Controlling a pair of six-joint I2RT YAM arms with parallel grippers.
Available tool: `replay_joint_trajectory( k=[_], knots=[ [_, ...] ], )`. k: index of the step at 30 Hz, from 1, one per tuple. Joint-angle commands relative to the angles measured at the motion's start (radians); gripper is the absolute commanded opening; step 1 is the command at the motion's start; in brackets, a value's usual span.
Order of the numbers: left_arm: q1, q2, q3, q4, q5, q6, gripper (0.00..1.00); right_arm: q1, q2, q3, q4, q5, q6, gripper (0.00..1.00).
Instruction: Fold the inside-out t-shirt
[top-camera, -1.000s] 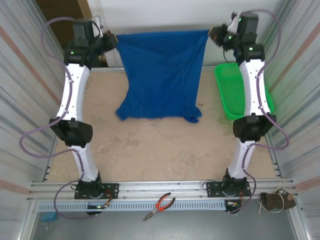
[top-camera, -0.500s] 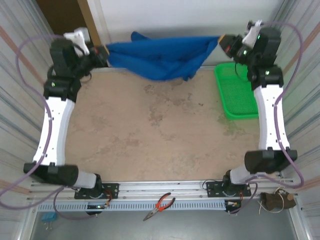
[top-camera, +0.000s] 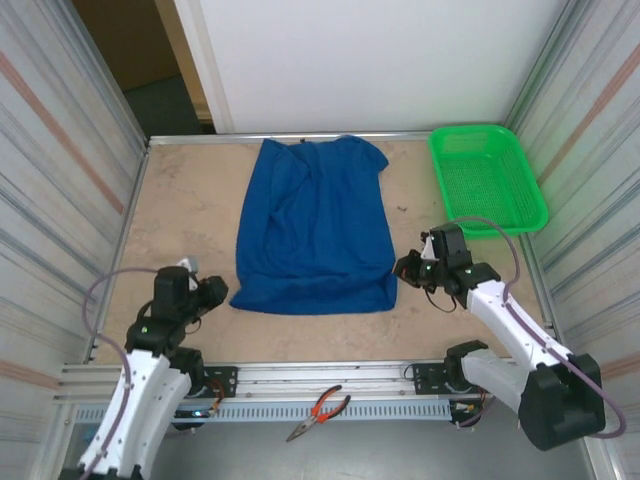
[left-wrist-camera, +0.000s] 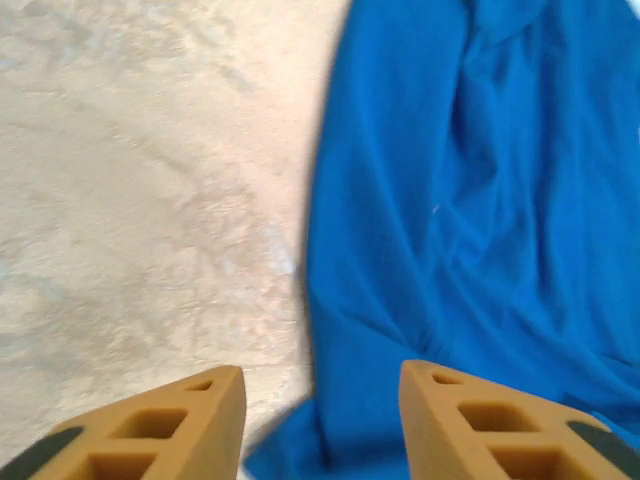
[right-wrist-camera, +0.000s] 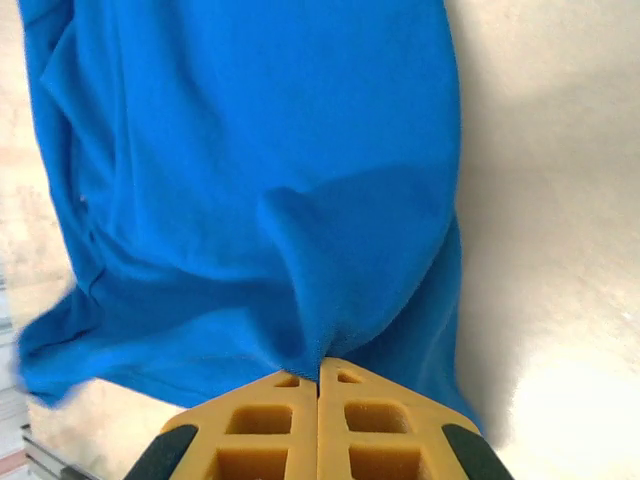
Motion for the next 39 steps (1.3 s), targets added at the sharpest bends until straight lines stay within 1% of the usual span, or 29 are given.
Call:
replay_joint_trajectory(
  k=[1, 3, 6, 9, 11, 13, 14, 17, 21, 25, 27, 30, 31, 32, 33, 34, 35, 37, 38, 39],
  knots=[
    [-0.054, 0.026, 0.053, -0.009, -0.048, -0.012, 0.5, 0.003, -0.033, 0.062, -0.024, 0.059, -0.052, 0.0],
    [-0.113, 0.085, 0.083, 0.032, -0.054, 0.019, 0.54, 0.002, -0.02, 0.089, -0.026, 0.058, -0.062, 0.0],
    [-0.28, 0.207, 0.115, 0.137, -0.094, 0.09, 0.57, 0.003, 0.011, 0.121, -0.01, 0.04, -0.065, 0.0],
    [-0.514, 0.363, 0.179, 0.228, -0.222, 0.198, 0.62, 0.005, 0.022, 0.149, -0.009, 0.034, -0.068, 0.0],
    [-0.663, 0.509, 0.237, 0.28, -0.303, 0.287, 0.64, 0.005, 0.017, 0.161, -0.016, 0.036, -0.07, 0.0],
    [-0.763, 0.653, 0.297, 0.328, -0.339, 0.357, 0.65, 0.005, 0.012, 0.172, -0.026, 0.036, -0.07, 0.0],
    [-0.801, 0.728, 0.326, 0.358, -0.34, 0.388, 0.66, 0.005, 0.008, 0.174, -0.027, 0.034, -0.07, 0.0],
    [-0.878, 0.924, 0.404, 0.454, -0.343, 0.453, 0.68, 0.005, 0.002, 0.17, -0.03, 0.03, -0.067, 0.0],
    [-0.93, 1.113, 0.493, 0.566, -0.337, 0.516, 0.72, 0.008, -0.007, 0.161, -0.03, 0.028, -0.061, 0.0],
    [-0.945, 1.235, 0.57, 0.623, -0.33, 0.543, 0.74, 0.007, -0.018, 0.155, -0.031, 0.03, -0.059, 0.0],
    [-0.947, 1.283, 0.606, 0.621, -0.368, 0.543, 0.76, 0.008, -0.024, 0.155, -0.032, 0.029, -0.06, 0.0],
    [-0.946, 1.353, 0.653, 0.616, -0.422, 0.552, 0.75, 0.008, -0.035, 0.154, -0.035, 0.025, -0.056, 0.0],
    [-0.943, 1.379, 0.673, 0.601, -0.444, 0.555, 0.72, 0.008, -0.038, 0.154, -0.036, 0.024, -0.056, 0.0],
    [-0.937, 1.4, 0.688, 0.585, -0.46, 0.554, 0.63, 0.008, -0.04, 0.153, -0.038, 0.024, -0.057, 0.0],
    [-0.927, 1.408, 0.695, 0.577, -0.461, 0.555, 0.5, 0.006, -0.042, 0.151, -0.039, 0.025, -0.056, 0.0],
    [-0.915, 1.406, 0.699, 0.568, -0.462, 0.555, 0.22, 0.006, -0.044, 0.147, -0.04, 0.026, -0.057, 0.0],
    [-0.906, 1.394, 0.705, 0.551, -0.46, 0.55, 0.01, 0.005, -0.043, 0.143, -0.04, 0.026, -0.061, 0.0],
    [-0.884, 1.33, 0.723, 0.505, -0.435, 0.548, 0.0, -0.005, -0.041, 0.136, -0.05, 0.013, -0.075, 0.0],
    [-0.871, 1.302, 0.74, 0.473, -0.41, 0.548, 0.0, -0.007, -0.048, 0.133, -0.055, 0.005, -0.078, 0.14],
    [-0.855, 1.27, 0.768, 0.423, -0.368, 0.545, 0.0, -0.007, -0.063, 0.125, -0.063, 0.002, -0.073, 0.31]
  ],
)
